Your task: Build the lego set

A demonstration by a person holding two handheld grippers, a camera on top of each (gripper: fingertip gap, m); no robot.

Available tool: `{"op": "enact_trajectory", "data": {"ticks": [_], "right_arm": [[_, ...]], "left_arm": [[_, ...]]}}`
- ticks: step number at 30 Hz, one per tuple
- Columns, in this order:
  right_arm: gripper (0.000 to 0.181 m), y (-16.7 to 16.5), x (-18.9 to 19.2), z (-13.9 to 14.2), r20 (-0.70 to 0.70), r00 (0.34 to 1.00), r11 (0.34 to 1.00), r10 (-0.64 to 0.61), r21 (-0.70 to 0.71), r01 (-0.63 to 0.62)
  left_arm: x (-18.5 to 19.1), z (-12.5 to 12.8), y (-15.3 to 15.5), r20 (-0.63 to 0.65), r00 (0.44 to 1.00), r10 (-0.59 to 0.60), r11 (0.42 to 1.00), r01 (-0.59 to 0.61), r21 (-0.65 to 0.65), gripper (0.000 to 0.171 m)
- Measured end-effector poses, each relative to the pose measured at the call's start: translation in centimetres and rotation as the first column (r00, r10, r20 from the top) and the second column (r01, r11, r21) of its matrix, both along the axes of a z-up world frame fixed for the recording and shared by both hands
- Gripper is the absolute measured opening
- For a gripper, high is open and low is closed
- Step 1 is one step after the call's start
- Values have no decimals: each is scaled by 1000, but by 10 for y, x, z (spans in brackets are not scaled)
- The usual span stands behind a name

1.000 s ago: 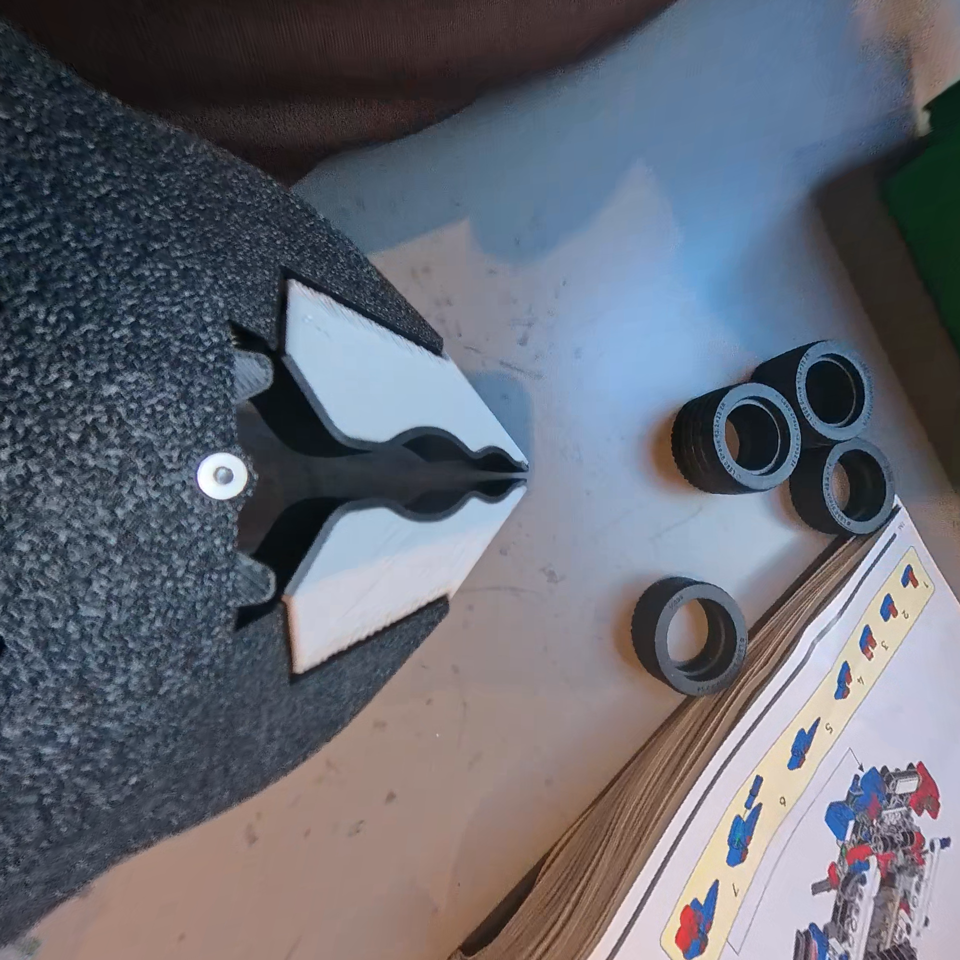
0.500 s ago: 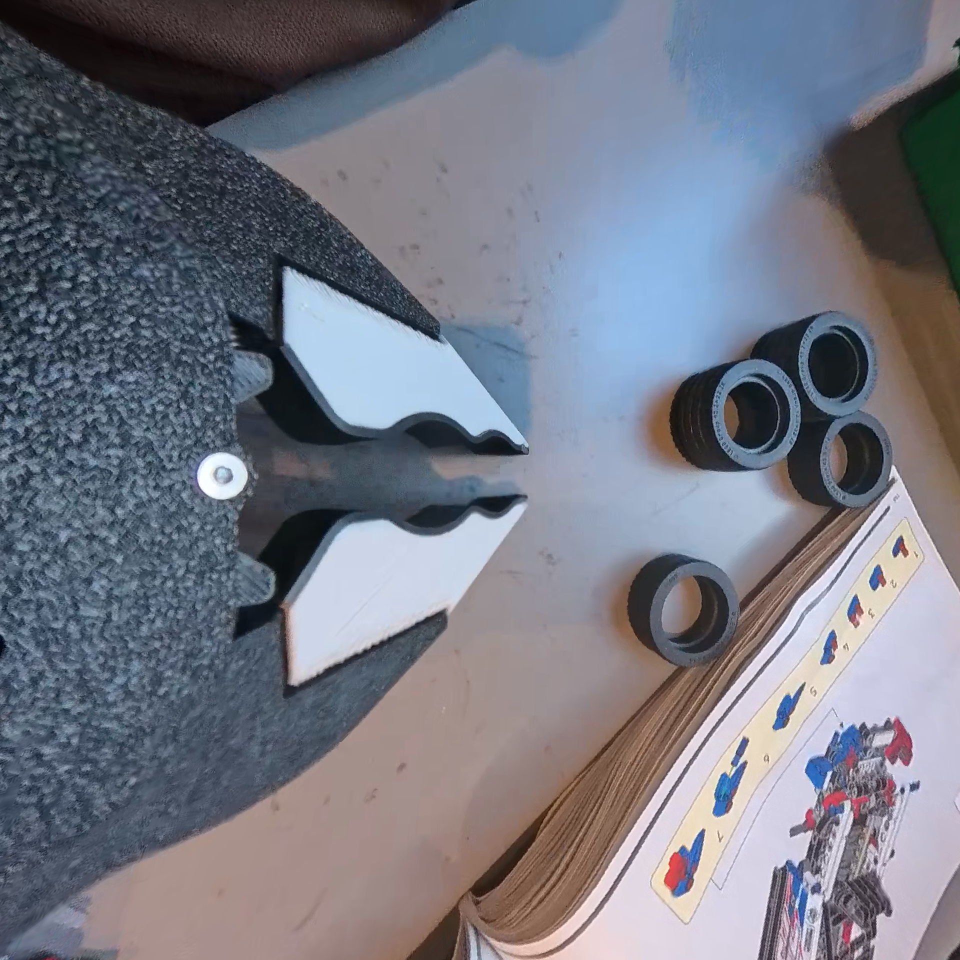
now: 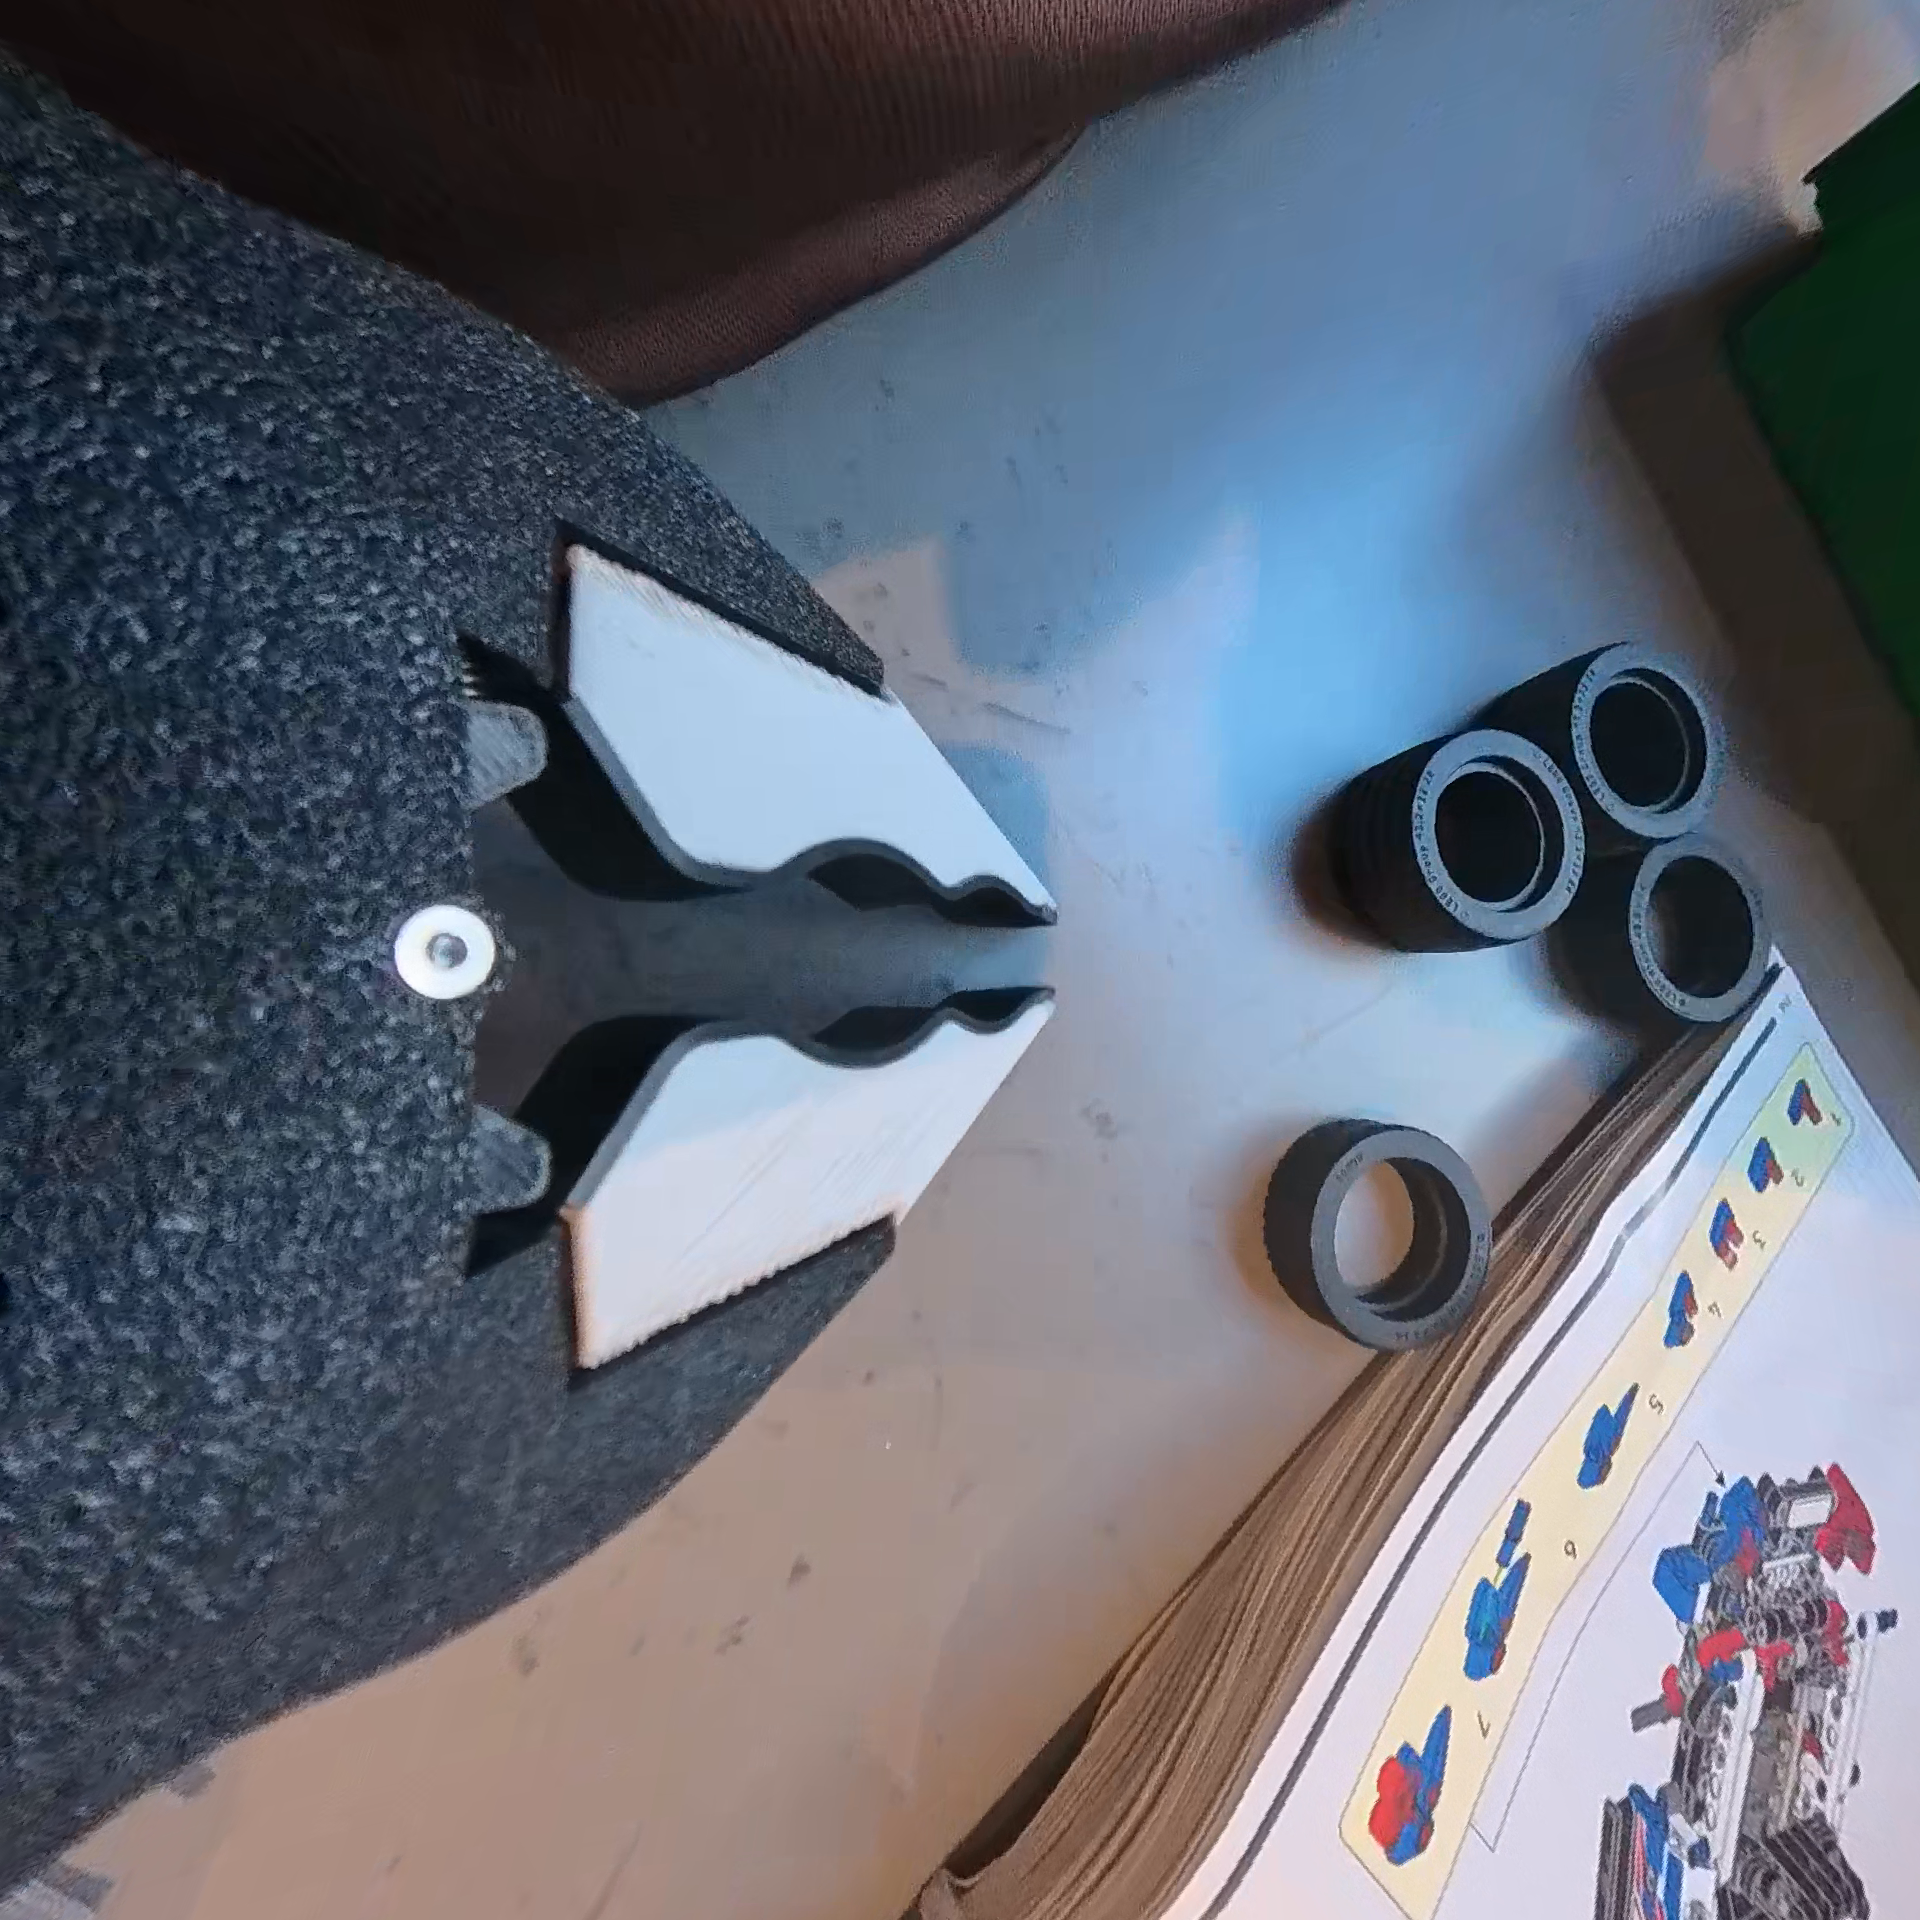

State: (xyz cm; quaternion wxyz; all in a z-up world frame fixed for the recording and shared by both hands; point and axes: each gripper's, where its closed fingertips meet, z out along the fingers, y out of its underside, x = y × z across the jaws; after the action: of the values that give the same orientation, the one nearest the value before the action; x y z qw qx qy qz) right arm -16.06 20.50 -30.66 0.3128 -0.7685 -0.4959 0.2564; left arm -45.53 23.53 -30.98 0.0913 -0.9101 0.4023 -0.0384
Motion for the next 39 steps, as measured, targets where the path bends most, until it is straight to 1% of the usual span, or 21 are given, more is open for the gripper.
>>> {"op": "enact_trajectory", "data": {"ticks": [3,4,5,6,7,9,10,12,13,14,15,17,21,25,28,30,32,34,35,37,39], "right_arm": [[8,1,0,0,-6,1000,1000,-4,-17,4],[9,1,0,0,-7,1000,1000,-5,-20,5],[9,1,0,0,-7,1000,1000,-5,-18,4],[9,1,0,0,-6,1000,1000,-5,-15,5],[9,1,0,0,-4,1000,1000,-4,-13,4],[8,1,0,0,-3,1000,1000,-4,-14,4],[8,1,0,0,-3,1000,1000,-4,-16,4],[8,1,0,-1,-2,1000,1000,-4,-17,4],[8,1,0,0,-3,1000,1000,-4,-14,4],[8,0,0,0,-2,1000,1000,-3,-12,3],[8,0,0,0,-1,1000,1000,-2,-11,2],[9,0,0,0,-1,1000,1000,2,-4,-2],[9,0,0,1,-7,1000,1000,2,-7,-2],[9,0,0,0,-3,1000,1000,-2,-11,2],[9,1,0,-1,5,1000,1000,-5,-4,6],[7,2,0,-1,8,1000,1000,-10,2,10],[7,2,1,-1,11,1000,1000,-14,6,14],[7,2,0,-1,11,1000,1000,-14,8,14],[7,2,1,-1,12,1000,1000,-14,10,14],[7,2,1,-1,12,1000,1000,-15,13,15],[7,3,1,0,11,1000,1000,-18,20,18]], "left_arm": [[-9,3,35,-3,997,72,994,-72,79,118],[-15,8,47,-15,994,106,986,-103,131,107],[-25,14,60,-39,990,139,971,-129,201,86],[-31,22,69,-44,986,163,953,-146,264,72],[-32,28,74,-23,984,179,940,-164,301,71],[-26,32,71,43,981,192,939,-196,284,76],[-21,25,63,65,980,190,953,-200,227,83],[-22,5,43,24,982,190,975,-191,114,83],[-20,5,42,26,985,170,976,-171,134,89],[-14,5,31,52,988,147,984,-151,89,61],[-10,6,23,67,988,138,988,-142,55,51],[-17,11,21,39,985,169,982,-171,81,66],[-50,38,37,-11,960,280,927,-268,261,56],[-57,49,54,108,936,336,888,-353,294,55],[-50,54,71,194,923,332,871,-379,312,44],[-29,55,79,252,929,272,896,-340,287,44],[-18,45,88,213,955,208,920,-265,288,44],[-11,27,91,163,970,179,950,-213,226,45],[-8,14,84,141,975,174,969,-195,150,36],[3,7,57,163,975,154,988,-154,-11,32],[-5,10,42,91,988,126,992,-125,-20,33]]}}
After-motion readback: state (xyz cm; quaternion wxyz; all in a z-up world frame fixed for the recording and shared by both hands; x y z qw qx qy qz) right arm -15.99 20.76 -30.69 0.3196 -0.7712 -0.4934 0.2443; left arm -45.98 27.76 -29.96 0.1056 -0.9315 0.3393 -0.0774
